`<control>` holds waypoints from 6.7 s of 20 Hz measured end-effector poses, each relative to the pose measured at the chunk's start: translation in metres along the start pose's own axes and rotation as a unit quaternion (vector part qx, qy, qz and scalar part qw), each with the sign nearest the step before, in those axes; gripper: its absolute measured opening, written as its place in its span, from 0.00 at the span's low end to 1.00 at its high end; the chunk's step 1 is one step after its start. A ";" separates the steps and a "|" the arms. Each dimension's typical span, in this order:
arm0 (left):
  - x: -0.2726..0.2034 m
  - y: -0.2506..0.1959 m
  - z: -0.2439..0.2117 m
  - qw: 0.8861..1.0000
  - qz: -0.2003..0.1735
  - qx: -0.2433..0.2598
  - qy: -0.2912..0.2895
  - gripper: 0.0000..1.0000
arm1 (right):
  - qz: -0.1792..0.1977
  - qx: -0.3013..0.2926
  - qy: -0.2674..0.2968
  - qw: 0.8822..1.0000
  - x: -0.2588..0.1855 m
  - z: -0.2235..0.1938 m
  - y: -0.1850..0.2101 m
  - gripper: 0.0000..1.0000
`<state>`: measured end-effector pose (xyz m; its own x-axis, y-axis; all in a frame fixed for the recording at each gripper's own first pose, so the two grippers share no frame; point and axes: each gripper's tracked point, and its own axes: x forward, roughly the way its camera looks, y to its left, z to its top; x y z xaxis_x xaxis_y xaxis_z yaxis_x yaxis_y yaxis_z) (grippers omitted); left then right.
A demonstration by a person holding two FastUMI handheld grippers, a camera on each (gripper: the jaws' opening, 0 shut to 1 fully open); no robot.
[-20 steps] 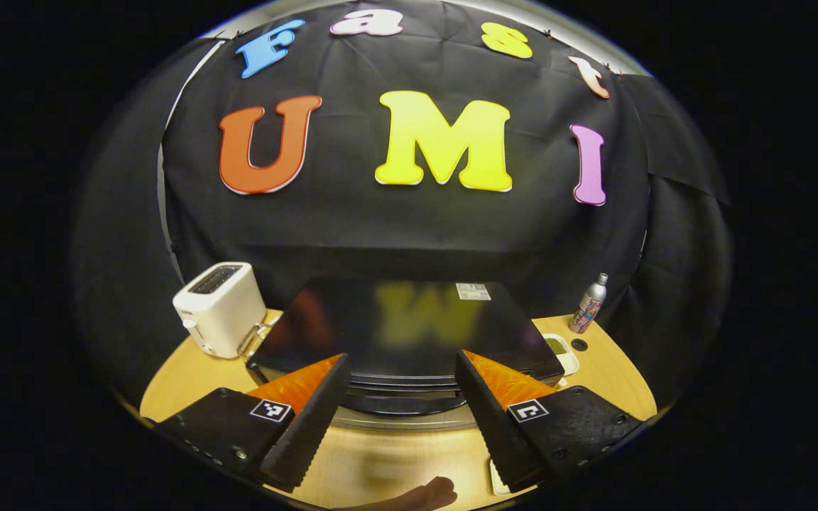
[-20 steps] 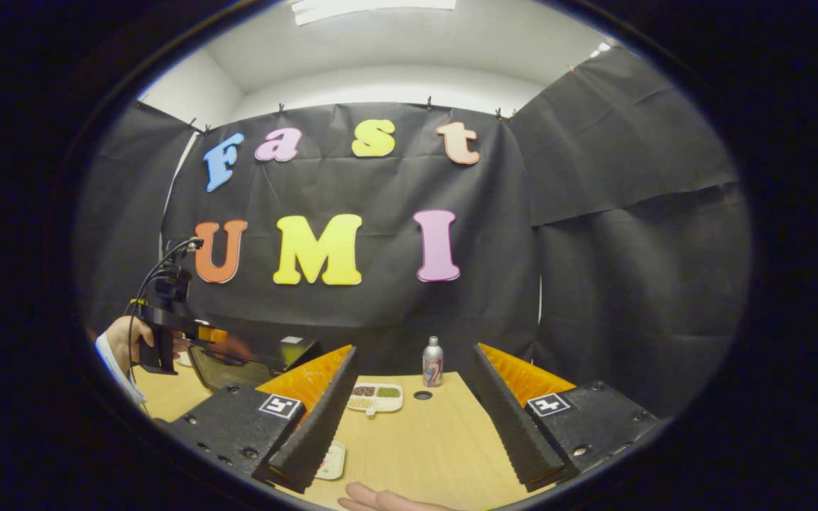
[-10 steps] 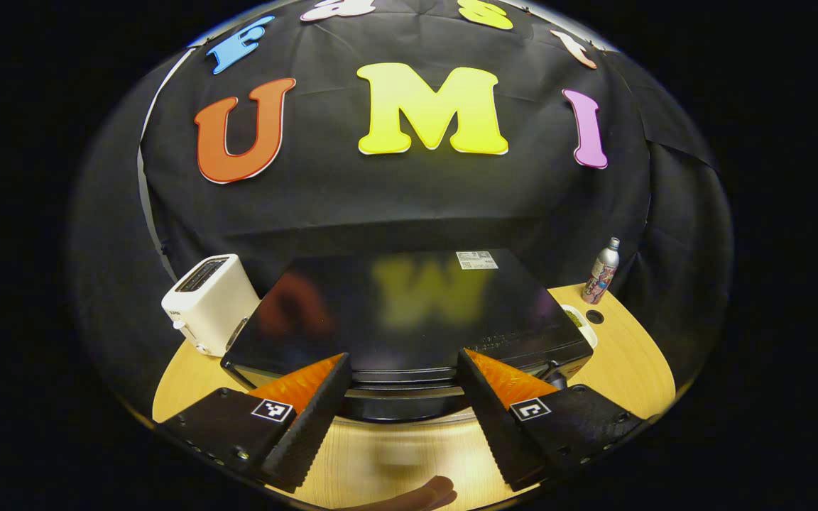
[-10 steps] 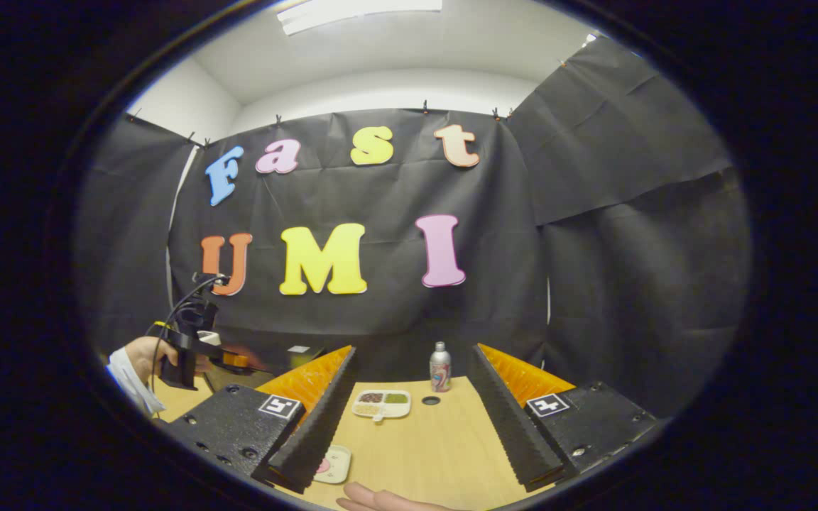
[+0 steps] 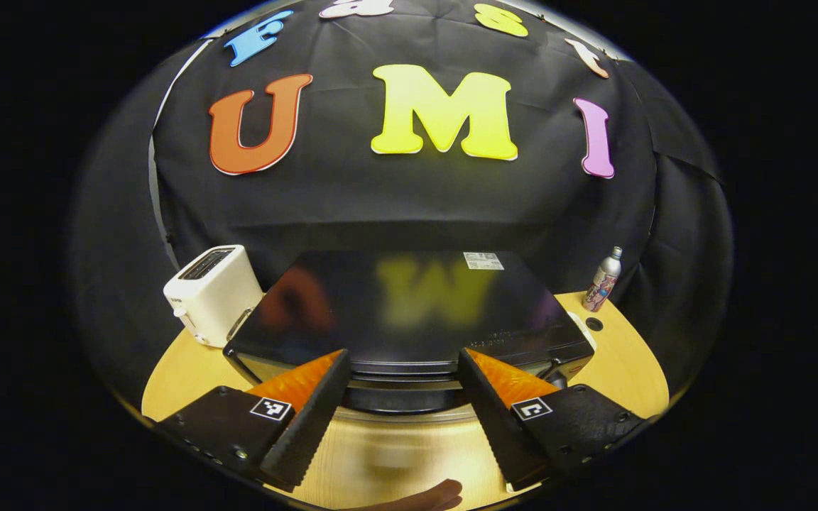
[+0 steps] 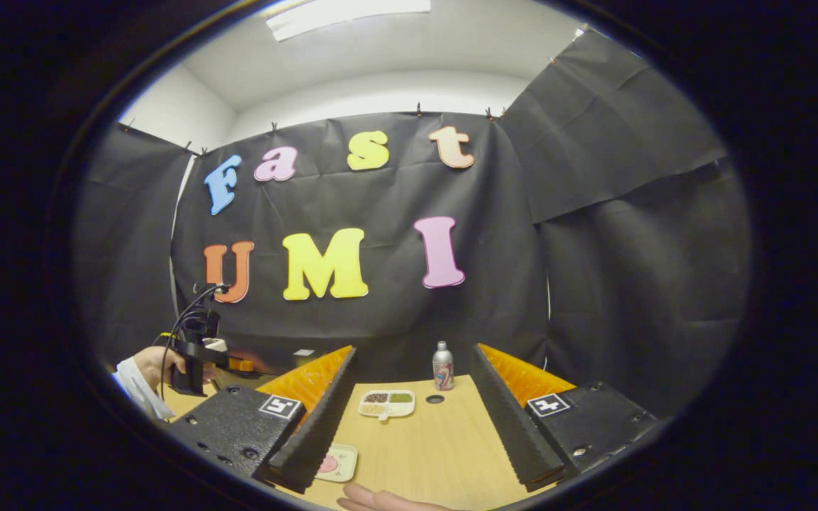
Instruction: Open the electric oven with the left hand, put the food in, and close the electric oven.
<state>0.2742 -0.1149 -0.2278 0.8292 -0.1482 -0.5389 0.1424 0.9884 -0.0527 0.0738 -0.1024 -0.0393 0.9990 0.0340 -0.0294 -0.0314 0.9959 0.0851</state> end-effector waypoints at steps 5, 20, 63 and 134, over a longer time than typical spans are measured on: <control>-0.009 -0.002 -0.005 1.000 -0.002 -0.019 -0.008 0.97 | 0.008 0.008 0.042 0.999 -0.004 -0.019 0.005 0.96; -0.082 -0.009 -0.098 0.999 -0.020 -0.023 -0.031 0.96 | 0.031 -0.018 0.063 0.997 -0.051 -0.031 0.058 0.96; -0.301 0.052 -0.026 0.962 0.038 -0.018 -0.271 0.95 | 0.052 -0.049 0.555 0.829 0.100 -0.315 0.090 0.94; -0.316 0.195 -0.086 0.955 0.154 -0.017 -0.253 0.95 | -0.032 0.448 0.410 0.794 0.179 -0.332 0.364 0.02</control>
<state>-0.0062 0.1274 -0.1401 0.9853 0.1604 -0.0593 -0.1601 0.9871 0.0103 0.2308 0.2946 -0.3437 0.6289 0.3948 -0.6698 0.4218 0.5505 0.7205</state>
